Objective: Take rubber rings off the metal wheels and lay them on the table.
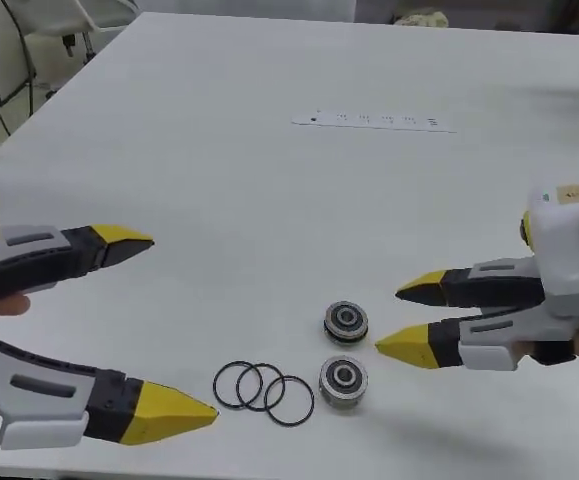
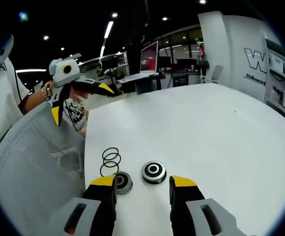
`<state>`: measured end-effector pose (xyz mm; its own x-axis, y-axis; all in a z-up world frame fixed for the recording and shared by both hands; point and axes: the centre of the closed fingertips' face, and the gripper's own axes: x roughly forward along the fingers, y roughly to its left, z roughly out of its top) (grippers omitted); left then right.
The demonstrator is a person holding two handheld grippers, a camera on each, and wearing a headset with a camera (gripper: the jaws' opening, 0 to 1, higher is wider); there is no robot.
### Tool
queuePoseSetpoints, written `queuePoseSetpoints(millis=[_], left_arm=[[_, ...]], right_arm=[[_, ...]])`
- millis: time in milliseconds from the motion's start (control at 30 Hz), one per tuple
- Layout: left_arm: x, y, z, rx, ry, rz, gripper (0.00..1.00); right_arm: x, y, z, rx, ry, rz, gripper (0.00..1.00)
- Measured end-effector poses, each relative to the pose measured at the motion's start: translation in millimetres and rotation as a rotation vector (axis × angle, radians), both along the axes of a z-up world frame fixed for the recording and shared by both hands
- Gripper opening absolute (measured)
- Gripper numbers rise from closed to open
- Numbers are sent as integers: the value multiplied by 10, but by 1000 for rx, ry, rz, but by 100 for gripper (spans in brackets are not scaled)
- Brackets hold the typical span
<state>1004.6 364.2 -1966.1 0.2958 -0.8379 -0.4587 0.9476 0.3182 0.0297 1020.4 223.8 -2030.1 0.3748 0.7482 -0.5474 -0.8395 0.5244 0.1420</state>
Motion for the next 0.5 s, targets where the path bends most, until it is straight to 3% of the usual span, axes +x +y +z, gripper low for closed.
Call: queuePoseSetpoints(millis=[500], left_arm=[[11,-182,112,-21,-38,-66,89]], right_arm=[[-11,-14,-74,5,25,-10,41]])
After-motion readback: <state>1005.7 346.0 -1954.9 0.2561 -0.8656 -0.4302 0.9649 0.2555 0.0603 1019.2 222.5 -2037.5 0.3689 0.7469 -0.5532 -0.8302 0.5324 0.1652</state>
